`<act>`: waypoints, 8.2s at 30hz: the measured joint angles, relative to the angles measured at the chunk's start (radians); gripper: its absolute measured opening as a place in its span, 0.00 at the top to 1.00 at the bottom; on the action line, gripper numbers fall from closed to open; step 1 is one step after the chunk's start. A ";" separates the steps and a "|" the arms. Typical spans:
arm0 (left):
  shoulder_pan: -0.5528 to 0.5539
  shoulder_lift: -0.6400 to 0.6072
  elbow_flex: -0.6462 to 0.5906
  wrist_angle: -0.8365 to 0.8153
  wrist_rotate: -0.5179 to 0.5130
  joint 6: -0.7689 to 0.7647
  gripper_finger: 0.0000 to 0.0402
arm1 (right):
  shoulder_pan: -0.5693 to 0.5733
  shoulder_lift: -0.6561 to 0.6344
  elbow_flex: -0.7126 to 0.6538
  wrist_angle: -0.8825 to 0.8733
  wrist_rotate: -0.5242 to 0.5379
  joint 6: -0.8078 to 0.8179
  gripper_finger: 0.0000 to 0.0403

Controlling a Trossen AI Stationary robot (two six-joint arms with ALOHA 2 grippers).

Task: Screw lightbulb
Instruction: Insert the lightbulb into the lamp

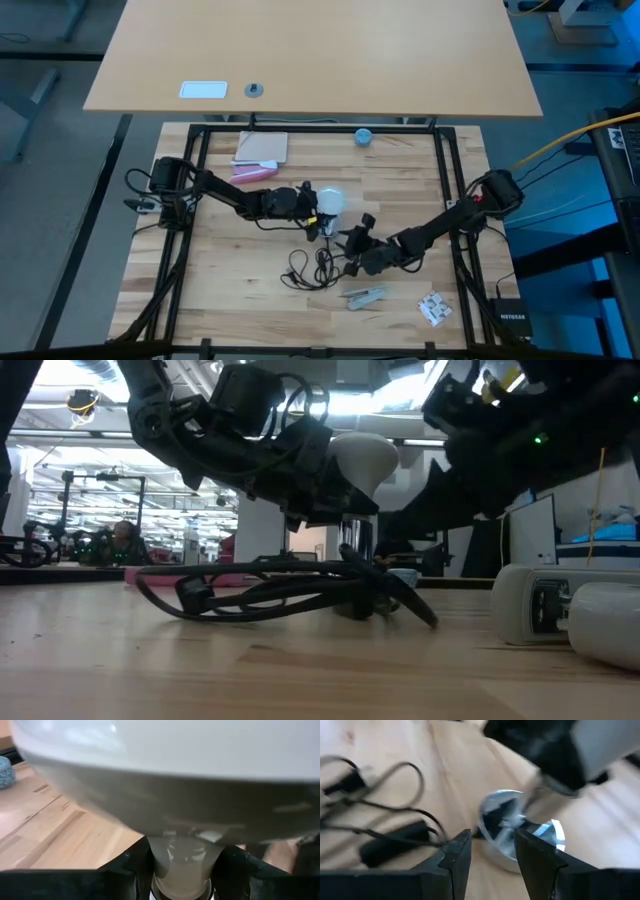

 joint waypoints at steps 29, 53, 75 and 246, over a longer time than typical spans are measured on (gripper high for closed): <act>0.005 0.002 0.000 0.018 -0.005 0.014 0.63 | -0.100 0.076 0.158 -0.258 -0.287 0.582 0.62; 0.005 0.002 0.000 0.016 -0.004 0.014 0.63 | -0.098 0.178 0.158 -0.048 -0.323 0.694 0.62; -0.010 -0.003 0.001 -0.023 0.007 0.040 0.63 | -0.097 0.173 0.160 -0.212 -0.174 0.663 0.62; -0.083 0.000 -0.003 0.061 0.066 0.085 0.63 | -0.282 -0.005 0.154 -0.623 -0.099 -0.417 0.84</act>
